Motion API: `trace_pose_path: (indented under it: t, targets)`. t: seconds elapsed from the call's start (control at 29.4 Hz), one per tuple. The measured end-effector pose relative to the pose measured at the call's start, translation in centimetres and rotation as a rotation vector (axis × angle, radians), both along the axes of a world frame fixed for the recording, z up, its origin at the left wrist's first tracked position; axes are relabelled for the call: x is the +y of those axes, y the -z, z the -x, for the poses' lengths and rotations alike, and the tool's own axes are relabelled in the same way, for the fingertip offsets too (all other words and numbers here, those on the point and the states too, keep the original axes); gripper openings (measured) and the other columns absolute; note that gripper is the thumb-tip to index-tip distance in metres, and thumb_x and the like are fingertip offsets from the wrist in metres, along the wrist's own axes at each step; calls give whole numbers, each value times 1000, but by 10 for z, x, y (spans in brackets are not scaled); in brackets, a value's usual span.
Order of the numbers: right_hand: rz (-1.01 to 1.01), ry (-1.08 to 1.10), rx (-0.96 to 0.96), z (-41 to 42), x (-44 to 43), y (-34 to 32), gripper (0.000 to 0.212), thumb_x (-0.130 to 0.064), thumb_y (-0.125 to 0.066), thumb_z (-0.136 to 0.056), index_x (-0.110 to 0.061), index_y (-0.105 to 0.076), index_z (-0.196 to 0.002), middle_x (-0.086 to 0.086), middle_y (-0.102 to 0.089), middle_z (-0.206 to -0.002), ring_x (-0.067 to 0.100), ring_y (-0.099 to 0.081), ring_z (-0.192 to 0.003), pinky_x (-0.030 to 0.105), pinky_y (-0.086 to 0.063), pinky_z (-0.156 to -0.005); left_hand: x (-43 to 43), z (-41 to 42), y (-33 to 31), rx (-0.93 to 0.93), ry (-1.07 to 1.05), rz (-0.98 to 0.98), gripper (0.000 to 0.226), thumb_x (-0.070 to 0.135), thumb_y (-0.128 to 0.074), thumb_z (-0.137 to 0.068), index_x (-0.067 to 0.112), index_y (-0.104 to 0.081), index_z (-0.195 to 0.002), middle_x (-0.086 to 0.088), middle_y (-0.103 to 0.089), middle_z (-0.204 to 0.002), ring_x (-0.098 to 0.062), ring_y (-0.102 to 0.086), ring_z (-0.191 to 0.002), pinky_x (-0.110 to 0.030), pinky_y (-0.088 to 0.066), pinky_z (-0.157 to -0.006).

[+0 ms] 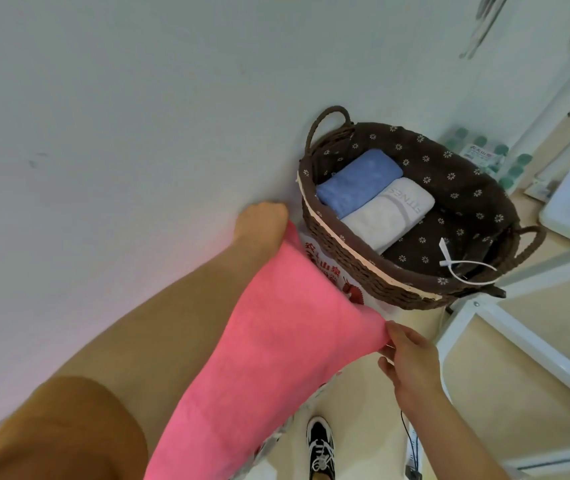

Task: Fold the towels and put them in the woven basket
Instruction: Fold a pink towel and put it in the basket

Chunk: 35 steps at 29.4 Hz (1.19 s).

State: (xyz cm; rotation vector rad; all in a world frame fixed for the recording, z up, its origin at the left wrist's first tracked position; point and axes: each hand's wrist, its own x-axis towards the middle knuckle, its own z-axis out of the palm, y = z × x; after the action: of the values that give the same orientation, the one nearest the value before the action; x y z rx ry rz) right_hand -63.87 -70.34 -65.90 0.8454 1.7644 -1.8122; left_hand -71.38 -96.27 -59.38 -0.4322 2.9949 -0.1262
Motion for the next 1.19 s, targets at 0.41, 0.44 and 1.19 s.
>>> trace_pose_path:
  t: [0.41, 0.44, 1.19]
  targets:
    - [-320, -917, 871, -71, -74, -61, 20, -7, -55, -88, -26, -57, -94, -11, -54, -91, 3, -53, -80, 19, -44, -69, 16, -258, 5, 470, -441, -470, 34, -3, -61, -77, 23, -71, -97, 6, -65, -95, -18, -63, -79, -27, -49, -69]
    - [-312, -1013, 924, -81, -90, -62, 19, -9, -54, -89, -25, -59, -98, -12, -55, -93, 3, -53, -82, 18, -44, -71, 14, -285, 5, 504, -519, -448, 34, -3, -62, -76, 22, -71, -97, 5, -64, -95, -19, -62, -82, -28, -49, -71]
    - [-347, -1773, 1836, -352, -202, -10, 57, -29, -59, -77, -25, -51, -133, 11, -53, -136, 25, -46, -122, 45, -35, -99, -20, -557, 30, 885, -1424, -1413, 10, 7, -60, -86, 9, -68, -93, -6, -68, -75, -13, -58, -63, -18, -45, -53]
